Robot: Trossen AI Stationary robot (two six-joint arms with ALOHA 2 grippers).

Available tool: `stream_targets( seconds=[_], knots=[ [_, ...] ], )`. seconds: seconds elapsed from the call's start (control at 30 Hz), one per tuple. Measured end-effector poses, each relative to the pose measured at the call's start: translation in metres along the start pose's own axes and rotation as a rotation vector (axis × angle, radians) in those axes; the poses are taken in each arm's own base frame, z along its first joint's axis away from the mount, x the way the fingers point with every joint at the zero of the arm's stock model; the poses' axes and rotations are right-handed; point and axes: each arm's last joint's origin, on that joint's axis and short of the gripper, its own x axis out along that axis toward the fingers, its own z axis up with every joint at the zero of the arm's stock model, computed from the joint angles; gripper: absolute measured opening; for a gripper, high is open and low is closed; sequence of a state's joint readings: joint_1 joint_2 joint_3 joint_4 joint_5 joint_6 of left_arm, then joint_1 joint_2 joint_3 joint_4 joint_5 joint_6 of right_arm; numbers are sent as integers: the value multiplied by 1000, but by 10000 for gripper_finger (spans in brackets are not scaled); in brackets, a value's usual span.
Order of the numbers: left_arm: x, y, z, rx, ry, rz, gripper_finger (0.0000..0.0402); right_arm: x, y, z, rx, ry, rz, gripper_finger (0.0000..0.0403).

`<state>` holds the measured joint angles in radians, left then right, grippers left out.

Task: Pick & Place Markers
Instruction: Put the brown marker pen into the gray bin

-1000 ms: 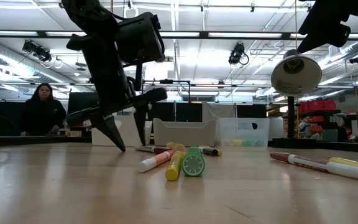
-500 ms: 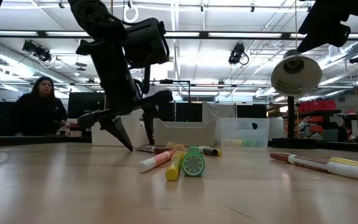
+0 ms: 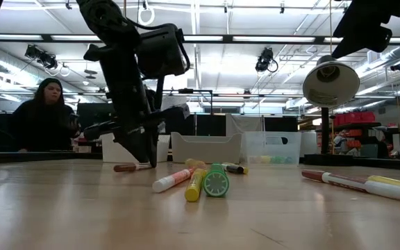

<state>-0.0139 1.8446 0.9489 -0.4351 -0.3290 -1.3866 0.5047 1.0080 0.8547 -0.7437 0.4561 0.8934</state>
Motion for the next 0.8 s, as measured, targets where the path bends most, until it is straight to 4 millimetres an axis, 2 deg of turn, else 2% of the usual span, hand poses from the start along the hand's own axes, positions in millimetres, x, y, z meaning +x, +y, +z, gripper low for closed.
stream_targets(
  seconds=[0.13, 0.23, 0.63, 0.8],
  knots=[
    [0, 0, 0, 86, 23, -4, 38, 0, 0, 0, 6, 0, 0, 217],
    [-1, 0, 0, 110, 24, -5, 46, 0, 0, 0, 7, 0, 0, 217],
    [-15, 2, 4, 123, 37, -33, 143, 0, 0, 0, 3, 1, -1, 217],
    [-22, 2, -8, 193, 69, -39, 177, 0, 0, 0, -3, 3, -4, 217]
  ],
)
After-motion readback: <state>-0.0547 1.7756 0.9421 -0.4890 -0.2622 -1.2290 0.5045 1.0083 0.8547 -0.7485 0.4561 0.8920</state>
